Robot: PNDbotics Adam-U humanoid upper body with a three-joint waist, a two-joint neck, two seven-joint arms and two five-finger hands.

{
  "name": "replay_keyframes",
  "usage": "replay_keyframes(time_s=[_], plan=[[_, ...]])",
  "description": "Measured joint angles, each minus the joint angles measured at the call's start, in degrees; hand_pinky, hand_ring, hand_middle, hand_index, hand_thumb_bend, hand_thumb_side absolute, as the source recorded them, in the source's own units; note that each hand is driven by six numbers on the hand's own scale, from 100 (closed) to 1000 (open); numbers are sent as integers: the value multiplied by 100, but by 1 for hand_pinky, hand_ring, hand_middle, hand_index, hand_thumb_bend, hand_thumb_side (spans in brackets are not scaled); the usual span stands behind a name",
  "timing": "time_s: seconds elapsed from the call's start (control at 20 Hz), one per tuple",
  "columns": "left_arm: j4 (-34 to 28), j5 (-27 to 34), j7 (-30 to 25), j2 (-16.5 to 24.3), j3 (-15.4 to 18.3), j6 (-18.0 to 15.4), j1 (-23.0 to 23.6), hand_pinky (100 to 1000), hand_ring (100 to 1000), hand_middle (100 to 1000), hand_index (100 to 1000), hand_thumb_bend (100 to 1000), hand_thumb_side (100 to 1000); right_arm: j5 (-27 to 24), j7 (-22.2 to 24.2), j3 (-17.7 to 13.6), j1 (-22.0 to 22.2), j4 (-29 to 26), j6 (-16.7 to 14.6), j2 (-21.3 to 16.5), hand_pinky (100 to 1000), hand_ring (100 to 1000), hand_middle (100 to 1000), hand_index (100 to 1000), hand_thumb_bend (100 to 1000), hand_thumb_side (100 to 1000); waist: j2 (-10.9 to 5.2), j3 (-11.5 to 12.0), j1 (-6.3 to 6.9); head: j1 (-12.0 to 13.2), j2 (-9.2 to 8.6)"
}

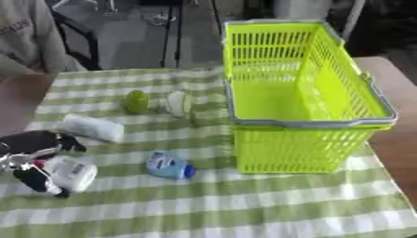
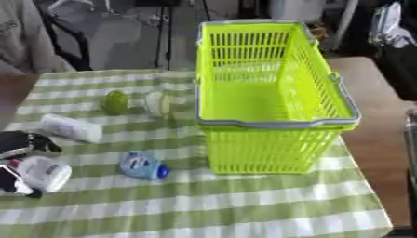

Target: Pick up objects on the table and place them in the box.

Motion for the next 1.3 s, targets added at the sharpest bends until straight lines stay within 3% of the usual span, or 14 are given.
replay_keyframes(time_s=[0.3, 0.65, 1.3], plan=[[36, 204, -423, -16, 5, 73, -48, 699, 694, 671, 877, 743, 316, -11, 12, 22, -2, 0, -7, 0, 590, 579, 654, 806, 100, 547, 23, -25, 6, 1, -3], [-20, 379, -491, -17, 5, 137, -51, 675, 634, 589, 845, 574, 220, -12, 14, 31, -4, 0, -7, 0, 591, 579, 654, 806, 100, 547, 25, -22, 6, 131, -3], [-379, 607, -852, 83, -3, 328, -15, 667, 587, 532, 815, 541, 196, -12, 16, 32, -1, 0, -3, 0, 591, 581, 655, 807, 100, 546, -1, 1, -3, 272, 0]])
